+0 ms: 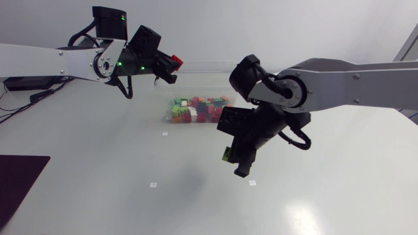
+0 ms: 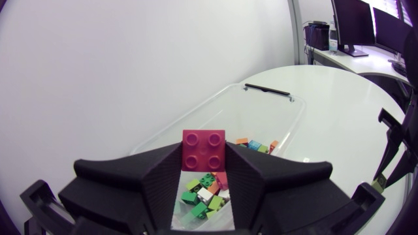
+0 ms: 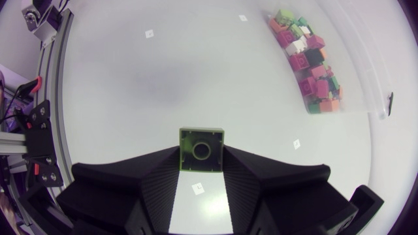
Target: Place the duplo bricks in the container
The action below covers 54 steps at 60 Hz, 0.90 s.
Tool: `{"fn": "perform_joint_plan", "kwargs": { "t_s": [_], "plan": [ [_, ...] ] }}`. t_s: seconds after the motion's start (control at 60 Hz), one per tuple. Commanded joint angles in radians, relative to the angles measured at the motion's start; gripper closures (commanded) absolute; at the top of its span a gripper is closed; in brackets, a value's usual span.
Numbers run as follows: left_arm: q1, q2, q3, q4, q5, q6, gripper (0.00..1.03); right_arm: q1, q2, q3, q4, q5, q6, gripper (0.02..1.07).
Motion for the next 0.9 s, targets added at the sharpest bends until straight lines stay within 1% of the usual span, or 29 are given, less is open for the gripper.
{"fn": "perform_joint_plan", "kwargs": {
  "t_s": [0.0, 0.033, 0.133, 0.25, 0.283, 0.35, 0.367, 0.433, 0.483, 0.617, 0.733, 0.883],
  "plan": [
    [-0.015, 0.035, 0.060, 0.009, -0.031, -0.039, 0.73, -0.015, -0.024, 0.040, -0.015, -0.011, 0.015, 0.71],
    [-0.015, 0.039, 0.066, 0.009, -0.036, -0.046, 0.73, -0.018, -0.029, 0.048, -0.015, -0.015, 0.020, 0.71],
    [-0.030, 0.062, 0.099, 0.007, -0.070, -0.072, 0.66, -0.034, -0.050, 0.080, -0.016, -0.032, 0.035, 0.71],
    [-0.033, 0.102, 0.155, -0.025, -0.093, -0.099, 0.66, -0.052, -0.064, 0.106, -0.023, -0.049, 0.046, 0.71],
    [-0.033, 0.121, 0.183, -0.043, -0.099, -0.107, 0.59, -0.057, -0.069, 0.116, -0.023, -0.057, 0.052, 0.71],
    [-0.039, 0.147, 0.218, -0.065, -0.119, -0.121, 0.36, -0.075, -0.078, 0.134, -0.023, -0.072, 0.061, 0.71],
    [-0.041, 0.148, 0.223, -0.068, -0.122, -0.122, 0.33, -0.081, -0.080, 0.140, -0.023, -0.077, 0.064, 0.71],
    [-0.048, 0.153, 0.237, -0.074, -0.146, -0.136, 0.12, -0.095, -0.089, 0.162, -0.023, -0.086, 0.073, 0.71],
    [-0.051, 0.151, 0.241, -0.079, -0.155, -0.139, 0.05, -0.107, -0.090, 0.182, -0.023, -0.094, 0.084, 0.71],
    [-0.058, 0.125, 0.232, -0.079, -0.182, -0.161, 0.05, -0.146, -0.080, 0.249, -0.010, -0.129, 0.115, 0.71],
    [-0.058, 0.088, 0.204, -0.080, -0.188, -0.167, 0.05, -0.166, -0.057, 0.298, 0.016, -0.149, 0.147, 0.71],
    [-0.059, 0.027, 0.151, -0.085, -0.212, -0.164, 0.05, -0.167, -0.023, 0.337, 0.088, -0.149, 0.204, 0.71]
  ]
}}
